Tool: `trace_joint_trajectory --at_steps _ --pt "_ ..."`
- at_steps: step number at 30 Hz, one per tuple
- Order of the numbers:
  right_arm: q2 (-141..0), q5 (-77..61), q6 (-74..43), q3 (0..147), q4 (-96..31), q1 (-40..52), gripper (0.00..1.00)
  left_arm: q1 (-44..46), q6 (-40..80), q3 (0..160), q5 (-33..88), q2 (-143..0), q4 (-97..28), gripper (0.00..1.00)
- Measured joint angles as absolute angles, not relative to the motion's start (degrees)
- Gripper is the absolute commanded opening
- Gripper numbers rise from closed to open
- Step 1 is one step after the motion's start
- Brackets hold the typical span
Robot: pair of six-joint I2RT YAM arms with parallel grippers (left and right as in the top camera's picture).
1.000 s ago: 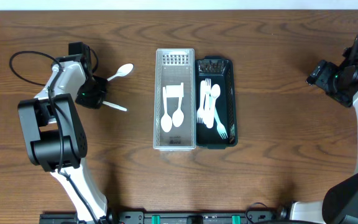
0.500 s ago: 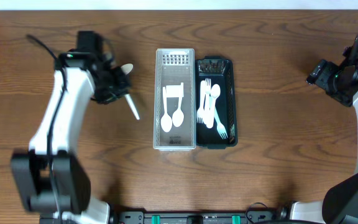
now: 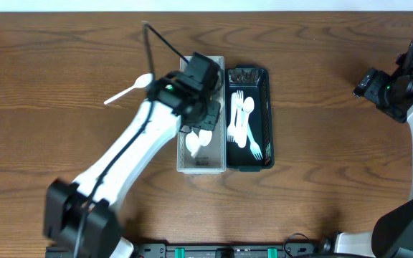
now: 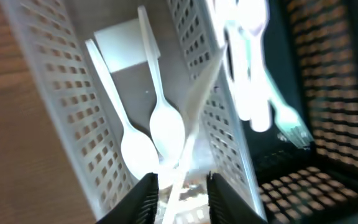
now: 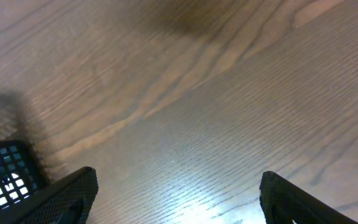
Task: Pack container
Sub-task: 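Carry the spoon into the silver caddy and release it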
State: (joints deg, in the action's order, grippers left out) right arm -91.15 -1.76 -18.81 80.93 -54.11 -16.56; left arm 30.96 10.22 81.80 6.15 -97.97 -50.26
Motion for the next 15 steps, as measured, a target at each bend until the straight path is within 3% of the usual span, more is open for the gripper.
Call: trace_joint_trajectory --at_steps 2,8,15 --pt "-91.2 -1.8 -18.8 80.9 -54.3 -16.6 0.87 30.5 10.2 81.3 5.6 -99.7 -50.4 0.31" --pt "-91.2 -1.7 -18.8 80.9 -54.6 -16.6 0.88 26.9 9.9 83.0 3.0 -98.2 -53.5 0.56" --pt "-91.2 -1.7 -18.8 80.9 -54.6 -16.6 0.88 17.3 -1.4 85.9 -4.7 -92.2 -51.4 0.57"
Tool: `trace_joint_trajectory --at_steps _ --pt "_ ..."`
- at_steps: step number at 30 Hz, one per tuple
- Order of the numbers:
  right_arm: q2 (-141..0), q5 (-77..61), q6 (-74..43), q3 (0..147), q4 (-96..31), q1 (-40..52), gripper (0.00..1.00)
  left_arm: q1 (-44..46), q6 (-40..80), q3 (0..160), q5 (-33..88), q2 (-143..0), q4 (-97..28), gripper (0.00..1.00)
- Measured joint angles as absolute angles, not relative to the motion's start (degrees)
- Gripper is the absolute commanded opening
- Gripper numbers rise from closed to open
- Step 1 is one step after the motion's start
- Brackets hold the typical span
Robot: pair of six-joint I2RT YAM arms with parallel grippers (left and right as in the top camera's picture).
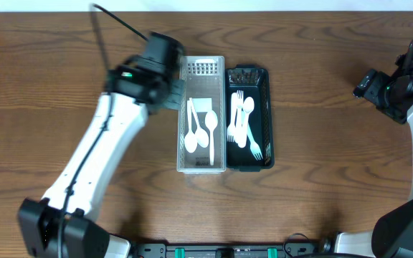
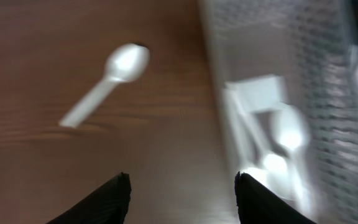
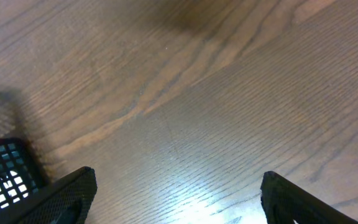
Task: Pack container
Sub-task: 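Carry the spoon into the silver caddy and release it, then return the left gripper to the last white spoon and grasp it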
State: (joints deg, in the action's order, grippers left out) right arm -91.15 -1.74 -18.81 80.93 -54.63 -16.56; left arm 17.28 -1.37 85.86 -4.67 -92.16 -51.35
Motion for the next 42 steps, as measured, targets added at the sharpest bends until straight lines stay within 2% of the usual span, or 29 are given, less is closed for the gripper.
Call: trace_joint_trajectory --at_steps 4,16,27,42 --pt "-91.2 -1.7 -18.8 80.9 -54.6 -16.6 0.89 10.6 -11.6 86.0 -6.5 -93.8 -48.7 0.57" --pt "-91.2 -1.7 -18.8 80.9 -54.6 -16.6 0.89 -3.4 -24.8 86.0 -0.8 -110.9 -37.8 0.56" --pt "-91.2 -1.7 -18.8 80.9 -56.2 -16.6 0.88 -3.9 -36.8 86.0 2.8 -119.4 -34.3 0.57" --pt "-91.2 -1.8 -18.8 80.9 -57.6 -16.6 0.85 -4.0 -39.5 86.2 4.9 -122.5 -33.7 0.56"
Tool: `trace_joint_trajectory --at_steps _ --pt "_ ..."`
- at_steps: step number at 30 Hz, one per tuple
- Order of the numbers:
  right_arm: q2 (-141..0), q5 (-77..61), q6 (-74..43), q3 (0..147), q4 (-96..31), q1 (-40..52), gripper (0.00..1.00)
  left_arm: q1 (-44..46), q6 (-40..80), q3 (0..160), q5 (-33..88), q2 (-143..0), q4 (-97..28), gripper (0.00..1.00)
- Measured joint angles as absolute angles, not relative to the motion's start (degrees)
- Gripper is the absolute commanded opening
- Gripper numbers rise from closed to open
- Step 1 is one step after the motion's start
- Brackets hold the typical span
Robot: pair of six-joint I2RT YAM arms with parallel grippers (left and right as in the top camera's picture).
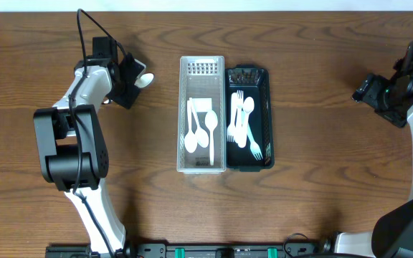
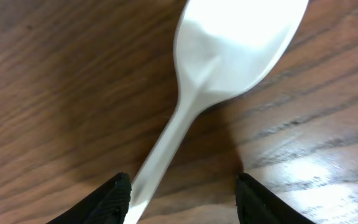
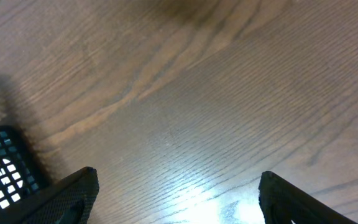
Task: Pack container
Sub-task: 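Return the left gripper to the last white spoon and grasp it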
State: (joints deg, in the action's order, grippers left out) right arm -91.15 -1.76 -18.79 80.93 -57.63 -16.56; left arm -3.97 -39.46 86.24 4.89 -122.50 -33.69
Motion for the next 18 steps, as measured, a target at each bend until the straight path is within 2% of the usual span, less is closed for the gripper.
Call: trace_joint_trajectory --at_steps 14,16,18 --pt "-91.2 -1.7 -18.8 80.9 -57.8 -16.6 0.83 -4.0 -36.9 86.4 10.0 -122.6 -39.2 0.55" --pt "-91.2 -1.7 -18.8 80.9 -57.9 -16.6 0.83 -4.0 -34.9 86.4 10.0 -122.6 -39.2 0.42" --pt "-91.2 -1.7 -18.8 80.9 -58.1 -16.6 0.82 -4.0 -32.5 86.4 10.2 -122.6 -39.2 0.24"
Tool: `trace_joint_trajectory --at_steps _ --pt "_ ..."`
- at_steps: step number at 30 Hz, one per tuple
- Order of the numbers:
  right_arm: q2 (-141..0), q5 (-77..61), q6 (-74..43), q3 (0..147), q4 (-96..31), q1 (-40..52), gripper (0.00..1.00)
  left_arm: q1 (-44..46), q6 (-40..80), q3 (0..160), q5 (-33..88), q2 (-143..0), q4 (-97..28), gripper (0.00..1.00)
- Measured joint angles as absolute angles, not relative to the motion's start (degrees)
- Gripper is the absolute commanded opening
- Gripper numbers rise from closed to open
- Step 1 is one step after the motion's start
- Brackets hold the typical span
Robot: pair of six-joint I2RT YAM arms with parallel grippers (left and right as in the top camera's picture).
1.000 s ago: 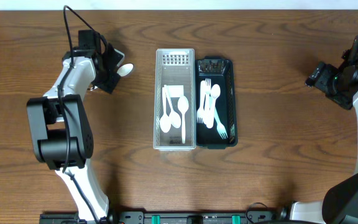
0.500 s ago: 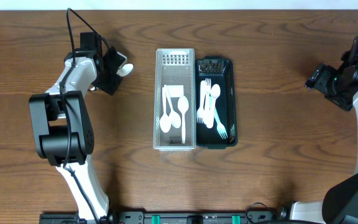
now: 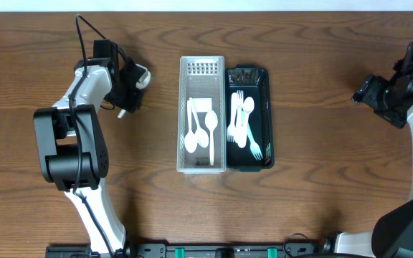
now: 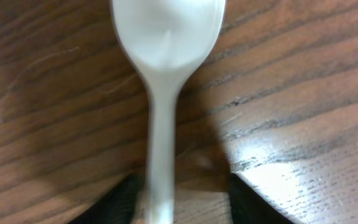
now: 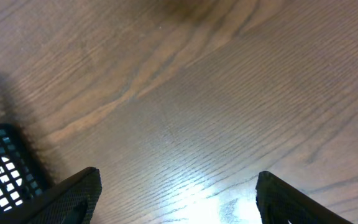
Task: Pack container
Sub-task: 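Return the left gripper to the last white spoon and grasp it, then carry the spoon right and release it into the silver caddy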
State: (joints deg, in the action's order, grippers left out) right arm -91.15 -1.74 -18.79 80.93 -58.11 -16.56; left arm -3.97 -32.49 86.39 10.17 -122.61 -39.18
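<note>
A loose white plastic spoon (image 4: 166,37) lies on the wood left of the baskets; its bowl (image 3: 143,74) peeks out beside my left gripper (image 3: 127,92). That gripper (image 4: 182,202) is low on the table and open. The spoon's handle runs straight between its fingers, close against the left one, with a gap to the right one. The white mesh basket (image 3: 180,115) holds two spoons (image 3: 199,132) and a white card. The black basket (image 3: 269,115) holds forks and spoons (image 3: 242,125). My right gripper (image 3: 375,89) hangs open at the far right, holding nothing.
The two baskets stand side by side at the table's middle. The right wrist view shows bare wood under the right gripper (image 5: 176,193) and a corner of the black basket at the lower left. The left arm's cable loops above the spoon.
The spoon's handle lay slanted between my left fingers; now it runs straight and the fingers stand slightly closer together. In the overhead view gripper and spoon have turned. The right arm is unchanged.
My left gripper was over the white basket with a spoon at its narrow fingertips. Then two spoons lay in that basket and the gripper was open, left of it, with the loose spoon in sight. Then it sat low astride that spoon's handle, as now.
</note>
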Motion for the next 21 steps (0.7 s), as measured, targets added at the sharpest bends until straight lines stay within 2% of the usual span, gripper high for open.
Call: trace_joint_trajectory --at_steps 1,3,16,21 --pt "-91.2 -1.8 -18.8 80.9 -58.2 -16.6 0.82 -4.0 -31.4 86.4 10.2 -122.6 -39.2 0.15" --pt "-91.2 -1.8 -18.8 80.9 -58.4 -16.6 0.82 -4.0 -29.1 86.4 10.4 -122.6 -39.3 0.06" --pt "-91.2 -1.7 -18.8 80.9 -58.7 -16.6 0.81 -3.9 -20.9 87.2 10.8 -121.1 -47.7 0.06" --pt "-91.2 -1.7 -18.8 80.9 -58.7 -16.6 0.81 -3.0 -19.4 87.2 10.6 -112.5 -49.2 0.06"
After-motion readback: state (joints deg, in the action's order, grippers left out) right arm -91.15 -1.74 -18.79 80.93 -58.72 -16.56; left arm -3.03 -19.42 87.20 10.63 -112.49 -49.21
